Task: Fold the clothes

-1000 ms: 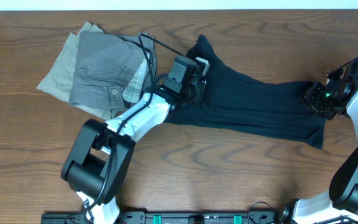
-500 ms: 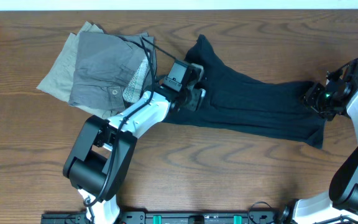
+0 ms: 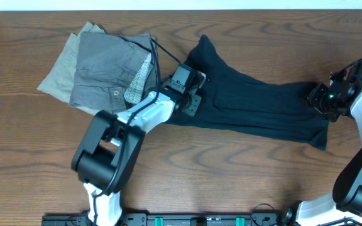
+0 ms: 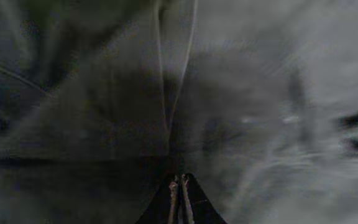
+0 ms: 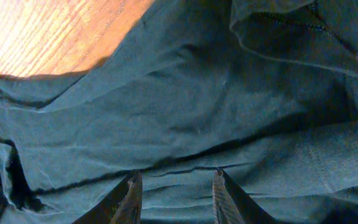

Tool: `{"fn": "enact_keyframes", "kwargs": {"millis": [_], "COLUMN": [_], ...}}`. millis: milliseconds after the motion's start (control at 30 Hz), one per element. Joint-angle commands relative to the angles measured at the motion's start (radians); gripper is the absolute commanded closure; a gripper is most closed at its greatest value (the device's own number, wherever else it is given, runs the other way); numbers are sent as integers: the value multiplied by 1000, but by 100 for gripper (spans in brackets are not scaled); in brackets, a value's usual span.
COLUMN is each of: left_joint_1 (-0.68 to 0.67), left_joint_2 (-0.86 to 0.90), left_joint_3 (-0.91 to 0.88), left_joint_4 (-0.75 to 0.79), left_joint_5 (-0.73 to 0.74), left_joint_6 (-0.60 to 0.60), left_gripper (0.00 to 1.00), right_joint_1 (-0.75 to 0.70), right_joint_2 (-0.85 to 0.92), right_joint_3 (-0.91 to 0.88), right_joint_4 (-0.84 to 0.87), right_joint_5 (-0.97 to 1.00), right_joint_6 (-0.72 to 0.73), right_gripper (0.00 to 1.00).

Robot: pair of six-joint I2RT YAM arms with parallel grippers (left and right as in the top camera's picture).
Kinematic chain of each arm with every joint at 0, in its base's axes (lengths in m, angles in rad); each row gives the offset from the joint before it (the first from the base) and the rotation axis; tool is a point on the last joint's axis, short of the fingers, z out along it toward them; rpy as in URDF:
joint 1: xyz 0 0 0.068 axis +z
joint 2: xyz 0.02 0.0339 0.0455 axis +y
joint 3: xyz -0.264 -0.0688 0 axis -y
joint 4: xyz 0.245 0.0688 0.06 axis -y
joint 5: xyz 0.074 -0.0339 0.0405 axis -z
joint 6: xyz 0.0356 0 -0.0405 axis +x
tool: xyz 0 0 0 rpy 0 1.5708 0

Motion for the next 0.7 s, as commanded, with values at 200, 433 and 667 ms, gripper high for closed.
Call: {"fn": "enact_keyframes", "kwargs": {"millis": [200, 433, 667], "left_joint_1": [8, 13, 41], "left_joint_2": [42, 42, 42], "left_joint_3": [13, 21, 24], "left_joint_4": [85, 159, 322], "left_joint_5": [-28, -163, -251], "left_joint_6": [51, 51, 100], "left_gripper": [94, 94, 94], "right_joint_1": [10, 10, 10], "right_joint_2": [-22, -22, -22], "right_joint_3": [10, 10, 10], "right_joint_4": [3, 3, 2], "right_joint_5": [0, 8, 11], "right_joint_6": [-12, -12, -13], "right_gripper": [64, 63, 63]}}
